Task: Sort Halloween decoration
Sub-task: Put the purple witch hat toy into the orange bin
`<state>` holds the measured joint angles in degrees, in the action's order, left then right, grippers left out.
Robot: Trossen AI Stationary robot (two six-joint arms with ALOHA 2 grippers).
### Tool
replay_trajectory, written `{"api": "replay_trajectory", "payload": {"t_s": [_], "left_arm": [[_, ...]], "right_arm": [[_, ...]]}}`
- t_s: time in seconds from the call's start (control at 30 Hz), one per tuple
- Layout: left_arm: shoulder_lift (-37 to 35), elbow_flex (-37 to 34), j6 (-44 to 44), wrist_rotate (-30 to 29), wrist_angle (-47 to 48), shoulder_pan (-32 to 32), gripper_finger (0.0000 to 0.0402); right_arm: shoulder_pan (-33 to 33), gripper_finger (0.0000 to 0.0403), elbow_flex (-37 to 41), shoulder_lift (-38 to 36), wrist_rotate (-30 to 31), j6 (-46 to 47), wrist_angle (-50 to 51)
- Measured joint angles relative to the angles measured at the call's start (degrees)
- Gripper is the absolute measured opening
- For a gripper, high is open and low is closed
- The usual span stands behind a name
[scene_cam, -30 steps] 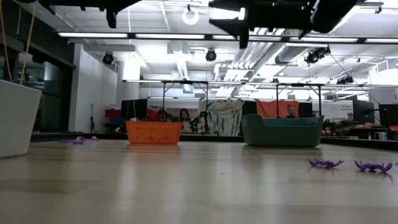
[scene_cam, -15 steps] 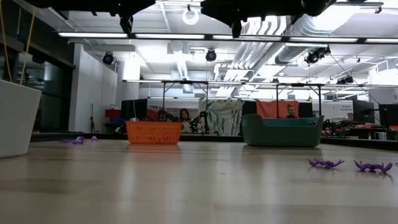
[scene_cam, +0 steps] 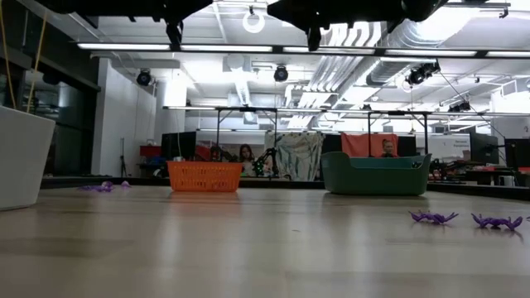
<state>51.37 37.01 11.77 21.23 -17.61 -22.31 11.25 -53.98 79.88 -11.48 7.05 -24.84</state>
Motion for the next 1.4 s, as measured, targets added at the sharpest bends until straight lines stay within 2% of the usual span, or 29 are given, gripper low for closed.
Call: {"api": "replay_trajectory", "payload": {"t_s": [0.17,0.8,1.03,1.13,1.3,1.4], "left_arm": [[0.94,0.0,0.0,-0.02,-1.09,0.52,0.0],[7.58,0.0,-0.41,0.0,-5.86,2.6,0.0],[7.88,0.06,-0.2,0.05,-4.73,1.07,0.0],[7.48,2.27,2.36,-2.39,4.41,-2.88,0.0],[9.29,10.71,2.97,-10.35,34.09,-14.34,0.0013],[12.9,13.32,2.99,-12.58,46.41,-22.63,0.0042]], "right_arm": [[0.0,0.0001,0.0,0.0,-1.84,0.42,0.0],[0.17,0.0,0.0,0.0,-2.83,-2.32,3.09],[2.4,0.0,0.0,-0.97,-6.17,-1.29,4.67],[3.42,0.0,0.0,-2.32,-6.16,-1.33,6.97],[4.67,0.0,0.0,-3.75,-6.17,-1.51,9.23],[5.21,0.0,0.02,-3.85,-6.17,-1.84,9.84]]}}
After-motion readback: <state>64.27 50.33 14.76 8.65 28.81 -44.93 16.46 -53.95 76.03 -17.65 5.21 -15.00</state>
